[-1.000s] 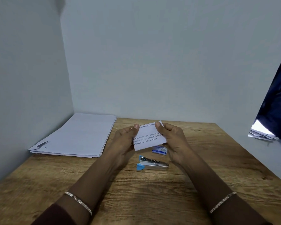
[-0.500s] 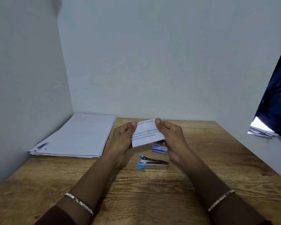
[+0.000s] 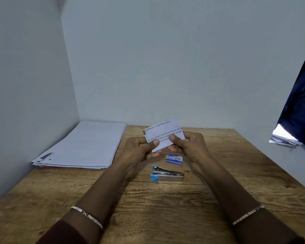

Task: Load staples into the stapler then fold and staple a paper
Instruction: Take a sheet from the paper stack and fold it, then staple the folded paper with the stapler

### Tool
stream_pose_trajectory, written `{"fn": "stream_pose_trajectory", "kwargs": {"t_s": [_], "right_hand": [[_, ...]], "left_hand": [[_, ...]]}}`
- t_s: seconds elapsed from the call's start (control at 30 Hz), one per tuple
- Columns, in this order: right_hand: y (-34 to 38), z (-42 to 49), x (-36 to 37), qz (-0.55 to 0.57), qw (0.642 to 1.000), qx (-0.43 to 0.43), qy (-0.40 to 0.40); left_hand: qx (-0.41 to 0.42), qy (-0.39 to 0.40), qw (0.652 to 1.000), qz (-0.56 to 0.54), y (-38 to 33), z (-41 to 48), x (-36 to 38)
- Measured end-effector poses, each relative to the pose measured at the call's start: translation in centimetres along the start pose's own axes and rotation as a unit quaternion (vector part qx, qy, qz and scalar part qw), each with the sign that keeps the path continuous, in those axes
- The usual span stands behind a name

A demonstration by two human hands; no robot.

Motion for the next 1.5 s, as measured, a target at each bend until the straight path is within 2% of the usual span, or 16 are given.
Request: {"fn": "stream_pose_trajectory", "kwargs": {"t_s": [0.17,0.27,0.33,0.4,0.47,0.57,0.67,0.77,0.9,0.97,1.07,1.2,1.33,1.5], "right_hand": [[-0.1,-0.3,1.0,-0.015,1.000,0.009,0.020],[0.8,-1.0,1.3,-0.177,0.983,-0.016,0.039],[1.5,-1.6,2.0,-0.340,0.936,-0.044,0.078],[1.2,-2.4,3.6,-0.479,0.861,-0.058,0.161],[0.3,-3.4,5.0,-0.536,0.809,-0.056,0.237],[0.1,-4.1,6.0,-0.562,0.775,-0.082,0.276],[0.2,-4.1,6.4,-0.571,0.767,-0.103,0.275],[0.8,-3.8,6.0,-0.535,0.803,-0.108,0.241],[3.6,-2.9,4.0,-0.434,0.884,-0.144,0.094],[4.0,-2.5,2.8,-0.364,0.921,-0.134,0.041],[3.4,-2.4,2.4,-0.287,0.951,-0.105,0.039],[2.5,-2.3,2.9,-0.221,0.969,-0.089,0.069],[2.5,-2.2,3.6,-0.217,0.965,-0.116,0.088],[2.7,-2.2,3.6,-0.210,0.965,-0.140,0.076]], "left_hand": [[0.031,-0.025,0.999,-0.009,-0.6,0.3,-1.0],[0.051,-0.072,0.995,-0.037,-1.1,0.5,-2.5],[0.056,-0.096,0.992,-0.063,-1.4,0.6,-3.6],[0.056,-0.110,0.989,-0.081,-1.4,0.8,-4.3],[0.050,-0.117,0.988,-0.083,-1.2,0.8,-4.6],[0.042,-0.136,0.989,-0.051,-1.0,0.9,-4.9],[0.035,-0.143,0.989,-0.027,-0.9,1.0,-5.2],[0.022,-0.139,0.989,-0.037,-0.6,1.0,-5.1],[0.016,-0.102,0.993,-0.061,-0.7,1.0,-3.9],[0.021,-0.078,0.994,-0.073,-0.9,1.0,-3.3],[0.031,-0.039,0.995,-0.083,-1.1,1.0,-2.3],[0.044,-0.003,0.996,-0.080,-1.1,1.0,-1.4],[0.071,0.012,0.996,-0.055,-1.5,0.8,-0.9],[0.118,0.017,0.993,-0.013,-2.3,0.3,-0.3]]}}
Point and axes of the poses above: each hand's wrist, its own z-axis towards the middle knuckle, its own x-axis out of the palm, y = z × x, the point moved 10 cm from there along z, towards the middle knuckle, and after that the axes turned 7 degrees about -z, right-handed, at the moved point
